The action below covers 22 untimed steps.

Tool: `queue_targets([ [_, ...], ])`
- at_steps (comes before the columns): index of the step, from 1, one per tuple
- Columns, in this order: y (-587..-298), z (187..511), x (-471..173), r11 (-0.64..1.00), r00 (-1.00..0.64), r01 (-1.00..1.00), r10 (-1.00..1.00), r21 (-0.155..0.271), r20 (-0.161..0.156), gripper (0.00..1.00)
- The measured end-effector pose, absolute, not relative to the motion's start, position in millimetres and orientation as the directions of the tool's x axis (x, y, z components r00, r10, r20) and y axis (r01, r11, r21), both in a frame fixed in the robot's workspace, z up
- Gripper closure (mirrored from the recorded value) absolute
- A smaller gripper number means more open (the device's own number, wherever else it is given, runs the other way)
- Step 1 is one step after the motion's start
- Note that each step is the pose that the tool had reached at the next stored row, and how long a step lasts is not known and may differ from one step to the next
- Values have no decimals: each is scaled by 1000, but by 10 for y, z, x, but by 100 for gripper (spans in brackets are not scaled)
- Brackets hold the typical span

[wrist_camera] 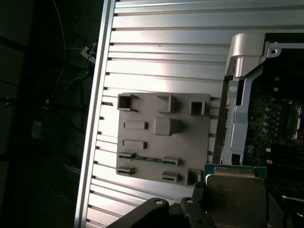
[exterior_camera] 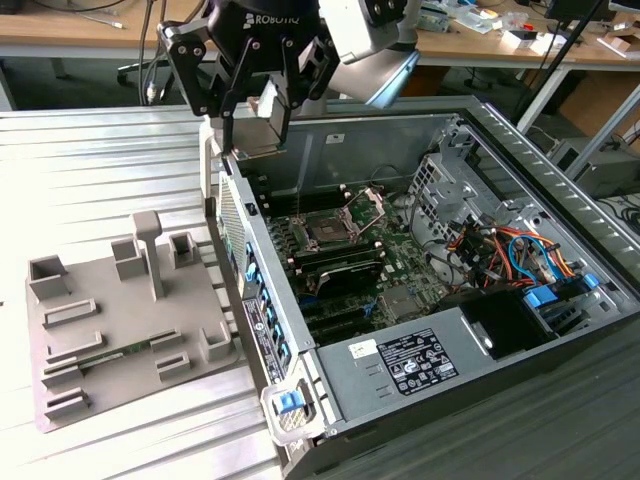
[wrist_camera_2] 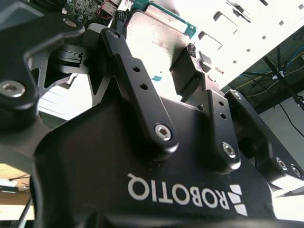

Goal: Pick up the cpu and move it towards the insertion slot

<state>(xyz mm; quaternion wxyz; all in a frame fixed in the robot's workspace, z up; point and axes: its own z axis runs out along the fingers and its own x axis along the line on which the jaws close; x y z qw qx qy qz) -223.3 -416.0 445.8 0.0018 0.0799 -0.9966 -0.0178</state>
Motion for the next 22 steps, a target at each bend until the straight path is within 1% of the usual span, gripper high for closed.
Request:
queue_targets([
  [22, -4160, 4445, -2134, 987, -987, -159, -159, 36, 1, 45],
])
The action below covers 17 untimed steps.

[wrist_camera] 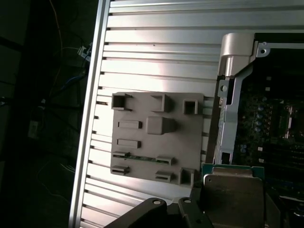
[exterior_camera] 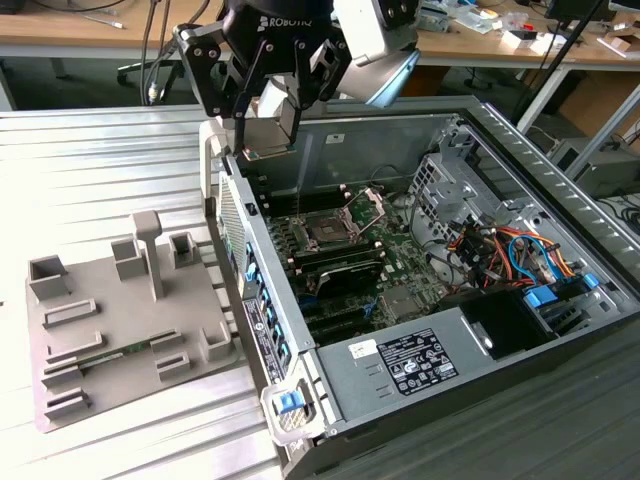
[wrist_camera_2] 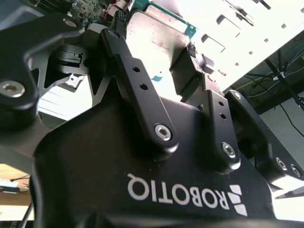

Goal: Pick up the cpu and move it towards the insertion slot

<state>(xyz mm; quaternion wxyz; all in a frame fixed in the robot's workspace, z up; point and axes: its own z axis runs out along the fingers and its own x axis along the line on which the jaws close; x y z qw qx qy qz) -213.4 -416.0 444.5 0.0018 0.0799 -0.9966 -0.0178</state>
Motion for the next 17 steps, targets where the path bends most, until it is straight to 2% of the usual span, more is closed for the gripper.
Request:
queue_targets([
  [17, -4160, 4436, -2063, 987, -987, -159, -159, 36, 1, 45],
])
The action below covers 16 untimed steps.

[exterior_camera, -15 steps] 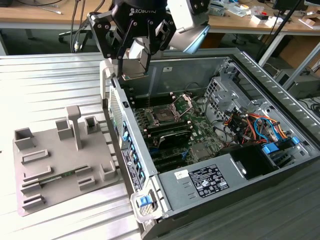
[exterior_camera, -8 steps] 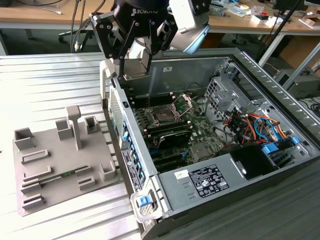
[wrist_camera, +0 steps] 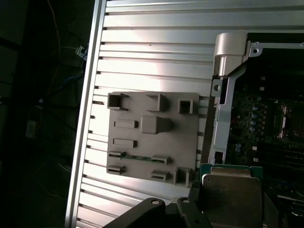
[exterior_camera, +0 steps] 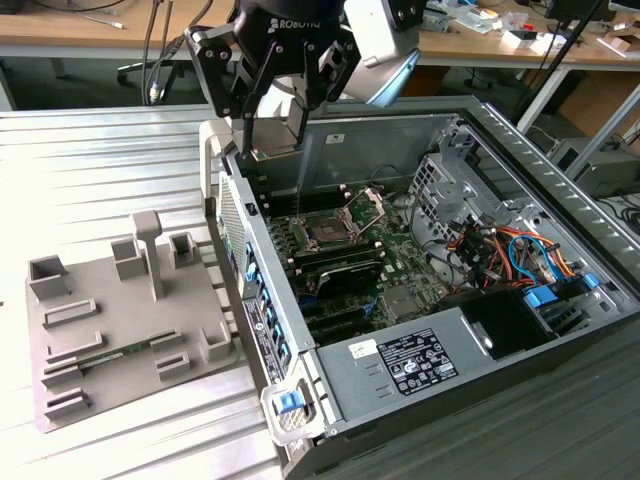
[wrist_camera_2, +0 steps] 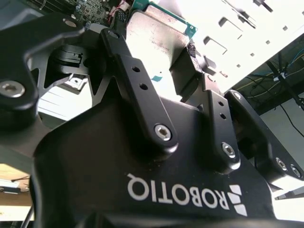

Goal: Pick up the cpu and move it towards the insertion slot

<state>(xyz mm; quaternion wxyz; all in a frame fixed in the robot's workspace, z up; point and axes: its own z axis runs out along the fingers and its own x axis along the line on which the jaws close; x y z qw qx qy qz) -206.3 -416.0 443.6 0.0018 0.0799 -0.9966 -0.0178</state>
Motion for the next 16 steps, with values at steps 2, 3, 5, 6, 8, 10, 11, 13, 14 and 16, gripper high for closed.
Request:
queue_targets([
  [2, -4160, 4435, -2057, 987, -987, -159, -159, 36, 1, 45],
  [3, -4160, 4434, -2054, 987, -987, -159, -159, 36, 1, 45],
  [5, -4160, 4433, -2045, 987, -987, -159, -159, 36, 1, 45],
  [6, -4160, 4433, -2042, 987, -987, -159, -159, 36, 1, 45],
  [8, -4160, 4432, -2034, 987, -987, -159, -159, 36, 1, 45],
  [10, -4160, 4431, -2028, 987, -987, -159, -159, 36, 1, 45],
  [11, -4160, 4430, -2025, 987, -987, -159, -159, 36, 1, 45],
  [13, -4160, 4430, -2017, 987, -987, -159, -159, 36, 1, 45],
  [14, -4160, 4429, -2013, 987, -987, -159, -159, 36, 1, 45],
  [16, -4160, 4428, -2004, 987, -987, -159, -159, 36, 1, 45],
])
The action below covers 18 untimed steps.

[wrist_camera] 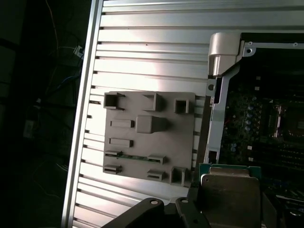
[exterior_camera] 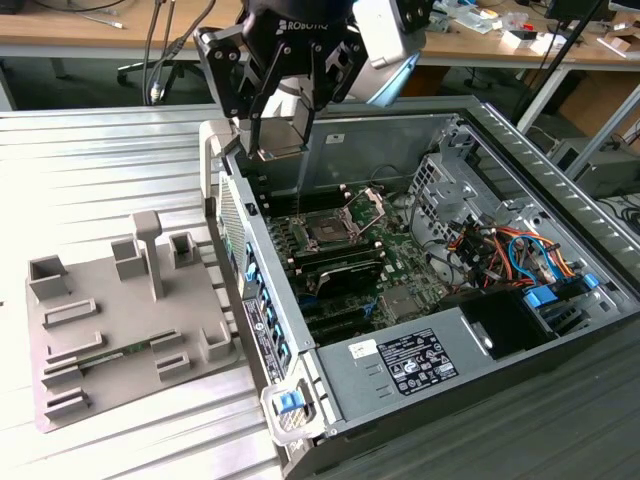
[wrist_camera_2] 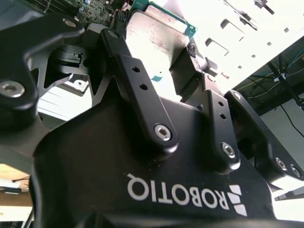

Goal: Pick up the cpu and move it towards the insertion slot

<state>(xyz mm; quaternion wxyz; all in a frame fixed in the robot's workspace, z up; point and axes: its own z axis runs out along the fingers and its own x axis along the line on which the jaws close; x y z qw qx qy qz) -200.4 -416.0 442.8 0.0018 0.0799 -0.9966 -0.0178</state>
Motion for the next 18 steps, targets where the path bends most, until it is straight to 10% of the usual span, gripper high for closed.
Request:
queue_targets([
  [18, -4160, 4422, -1940, 987, -987, -159, -159, 36, 1, 45],
])
